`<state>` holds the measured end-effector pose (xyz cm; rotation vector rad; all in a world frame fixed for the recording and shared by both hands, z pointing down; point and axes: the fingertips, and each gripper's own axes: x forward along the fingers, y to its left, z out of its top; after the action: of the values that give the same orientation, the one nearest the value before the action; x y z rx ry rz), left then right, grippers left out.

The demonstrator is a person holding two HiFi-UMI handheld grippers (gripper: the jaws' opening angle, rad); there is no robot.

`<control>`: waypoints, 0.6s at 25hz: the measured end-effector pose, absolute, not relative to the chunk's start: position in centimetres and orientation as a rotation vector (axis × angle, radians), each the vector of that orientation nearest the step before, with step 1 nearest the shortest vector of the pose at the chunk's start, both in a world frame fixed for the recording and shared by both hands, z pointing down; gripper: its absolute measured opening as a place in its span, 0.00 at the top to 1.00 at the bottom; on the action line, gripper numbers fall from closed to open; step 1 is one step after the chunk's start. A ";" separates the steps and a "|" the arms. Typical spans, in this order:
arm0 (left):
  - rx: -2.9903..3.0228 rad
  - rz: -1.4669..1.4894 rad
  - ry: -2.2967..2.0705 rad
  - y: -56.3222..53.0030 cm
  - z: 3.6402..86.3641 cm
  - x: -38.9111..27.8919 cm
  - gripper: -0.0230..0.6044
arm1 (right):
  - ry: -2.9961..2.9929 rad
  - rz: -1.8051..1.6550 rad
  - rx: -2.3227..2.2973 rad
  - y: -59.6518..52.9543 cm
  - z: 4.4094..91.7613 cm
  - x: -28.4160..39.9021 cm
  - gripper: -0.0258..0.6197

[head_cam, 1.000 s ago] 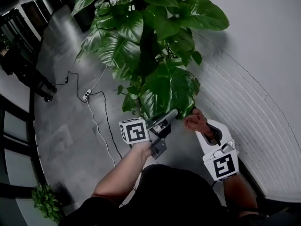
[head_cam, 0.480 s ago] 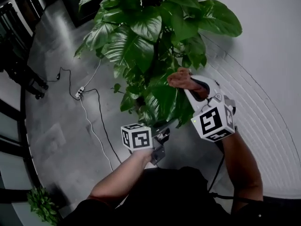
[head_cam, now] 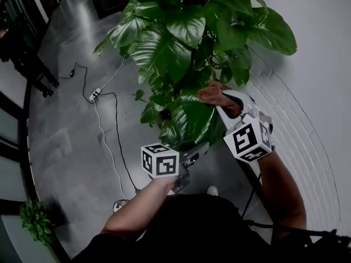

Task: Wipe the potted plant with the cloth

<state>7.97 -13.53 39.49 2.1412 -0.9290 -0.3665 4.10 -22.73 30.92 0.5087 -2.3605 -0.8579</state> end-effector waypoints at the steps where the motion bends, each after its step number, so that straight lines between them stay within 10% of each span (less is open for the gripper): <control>1: 2.141 -0.359 -0.949 -13.5 39.6 8.0 0.94 | -2.368 -0.859 0.492 -22.5 31.2 4.2 0.85; 15: 2.046 -0.397 -1.004 -13.8 40.8 7.7 0.94 | -2.495 -0.761 0.383 -19.5 34.4 6.5 0.85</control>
<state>7.67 -13.80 40.85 2.0455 -1.0040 -0.3967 6.54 -19.51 34.45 0.3832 -2.4951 -0.7609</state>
